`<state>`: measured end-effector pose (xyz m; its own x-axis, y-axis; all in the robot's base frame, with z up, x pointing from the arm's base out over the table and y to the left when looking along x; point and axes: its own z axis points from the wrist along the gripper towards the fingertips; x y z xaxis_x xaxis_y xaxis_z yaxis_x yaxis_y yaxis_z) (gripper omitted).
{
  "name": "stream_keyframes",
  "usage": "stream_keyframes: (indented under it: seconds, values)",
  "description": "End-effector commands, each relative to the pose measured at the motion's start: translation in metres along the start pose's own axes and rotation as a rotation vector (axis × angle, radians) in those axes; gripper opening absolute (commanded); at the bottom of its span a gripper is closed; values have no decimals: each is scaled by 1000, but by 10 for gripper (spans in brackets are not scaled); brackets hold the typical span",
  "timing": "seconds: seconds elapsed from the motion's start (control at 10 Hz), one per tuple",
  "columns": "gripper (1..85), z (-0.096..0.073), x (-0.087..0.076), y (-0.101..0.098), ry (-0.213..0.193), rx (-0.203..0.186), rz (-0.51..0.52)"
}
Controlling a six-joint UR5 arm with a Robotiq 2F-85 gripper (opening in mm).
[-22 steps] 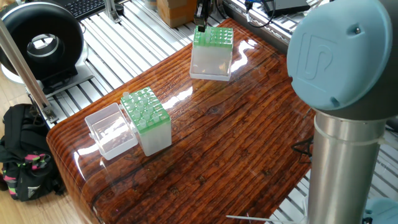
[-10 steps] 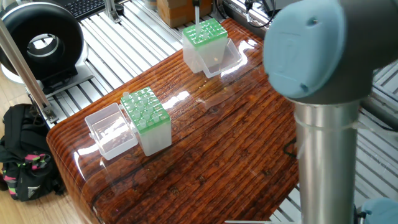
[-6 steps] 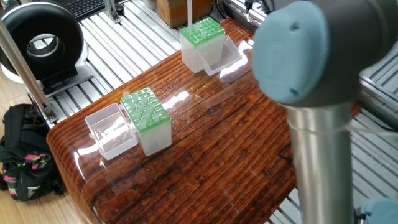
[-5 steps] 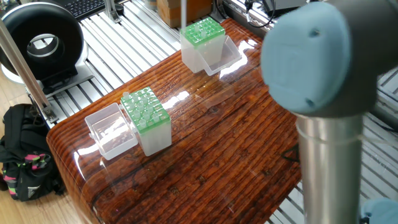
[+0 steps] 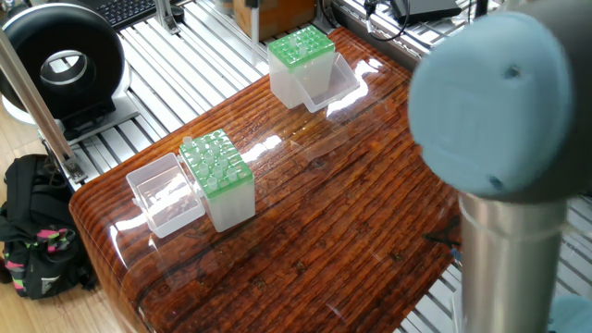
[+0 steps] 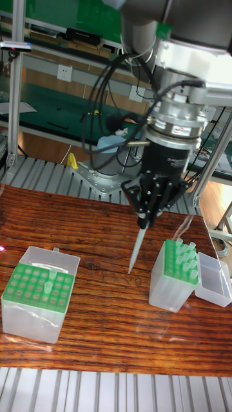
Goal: Transfer all large pipette tips from one holder to another
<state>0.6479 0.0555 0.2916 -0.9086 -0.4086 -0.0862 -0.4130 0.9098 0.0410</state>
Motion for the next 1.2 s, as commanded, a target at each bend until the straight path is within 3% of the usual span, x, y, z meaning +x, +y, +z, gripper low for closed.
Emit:
stream_keyframes:
  seconds: [0.0,0.2,0.3,0.4,0.6,0.7,0.8,1.0,1.1]
  values:
    - [10,10,0,16,-4,4,37]
    - [10,11,-2,16,-7,0,48]
    - [10,10,-13,21,-48,-20,49]
    - [10,10,-22,19,-82,-14,47]
    - [10,10,-23,15,-86,-1,60]
    - [10,9,-16,18,-76,4,62]
    - [10,6,0,35,-73,-21,86]
    - [10,1,26,64,-78,-32,129]
    - [10,-2,30,80,-90,-50,159]
